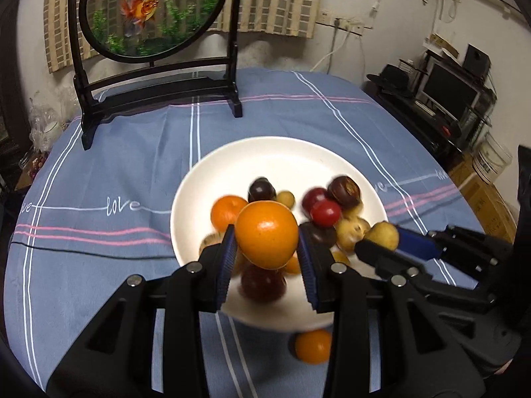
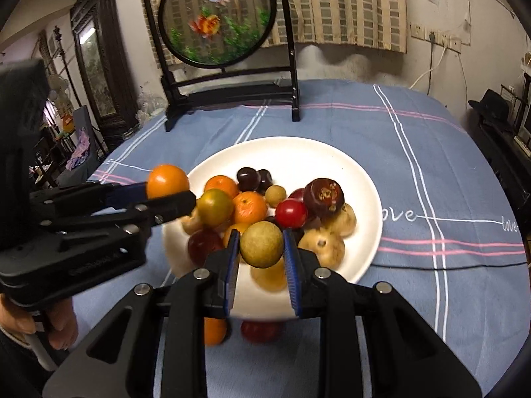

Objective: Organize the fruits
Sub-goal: 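Carry the lime and orange onto the white plate and open both tools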

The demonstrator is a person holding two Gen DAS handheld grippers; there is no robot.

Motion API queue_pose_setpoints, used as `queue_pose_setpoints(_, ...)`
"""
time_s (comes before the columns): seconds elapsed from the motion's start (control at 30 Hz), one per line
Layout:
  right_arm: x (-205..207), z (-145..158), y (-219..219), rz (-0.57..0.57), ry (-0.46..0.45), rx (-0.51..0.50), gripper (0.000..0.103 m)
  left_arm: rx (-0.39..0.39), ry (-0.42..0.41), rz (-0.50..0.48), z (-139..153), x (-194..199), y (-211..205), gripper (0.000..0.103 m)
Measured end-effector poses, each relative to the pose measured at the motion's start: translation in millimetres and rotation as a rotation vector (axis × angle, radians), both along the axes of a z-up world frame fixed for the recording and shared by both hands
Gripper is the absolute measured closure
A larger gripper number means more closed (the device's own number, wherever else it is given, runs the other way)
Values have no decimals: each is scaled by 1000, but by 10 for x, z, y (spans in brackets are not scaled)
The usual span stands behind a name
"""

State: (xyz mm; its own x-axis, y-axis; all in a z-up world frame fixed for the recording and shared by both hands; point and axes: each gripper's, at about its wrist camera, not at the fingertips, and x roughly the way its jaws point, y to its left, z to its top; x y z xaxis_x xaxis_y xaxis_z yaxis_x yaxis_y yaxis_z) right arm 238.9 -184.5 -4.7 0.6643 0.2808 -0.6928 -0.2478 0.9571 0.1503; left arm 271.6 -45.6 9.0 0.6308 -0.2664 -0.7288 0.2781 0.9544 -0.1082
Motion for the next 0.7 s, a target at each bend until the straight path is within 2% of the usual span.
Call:
queue_pose_setpoints(0.3,349,-181,217,11,33,-60,77,24,21,61,-219,276,18,66)
queue_pose_setpoints(0.47,428,-202,312,14,29,-76,77,26,18,51,-238,371,6,65)
queue_pose_setpoints(0.53,402,-186,316,5,14,-79,74,10,10,51,-222,364,21,44)
queue_pose_setpoints(0.6,384,-163,310,8,11,-71,71,4,-13,60,-174,322,38,39)
queue_pose_setpoints(0.63,365,-142,301,7,9,-65,67,0,-20,58,-148,297,51,39)
queue_pose_setpoints(0.67,347,-119,288,2,3,-58,51,-4,-24,54,-129,277,56,39)
queue_pose_setpoints(0.7,298,-75,253,-15,-21,-42,44,-12,-33,53,-94,241,80,38)
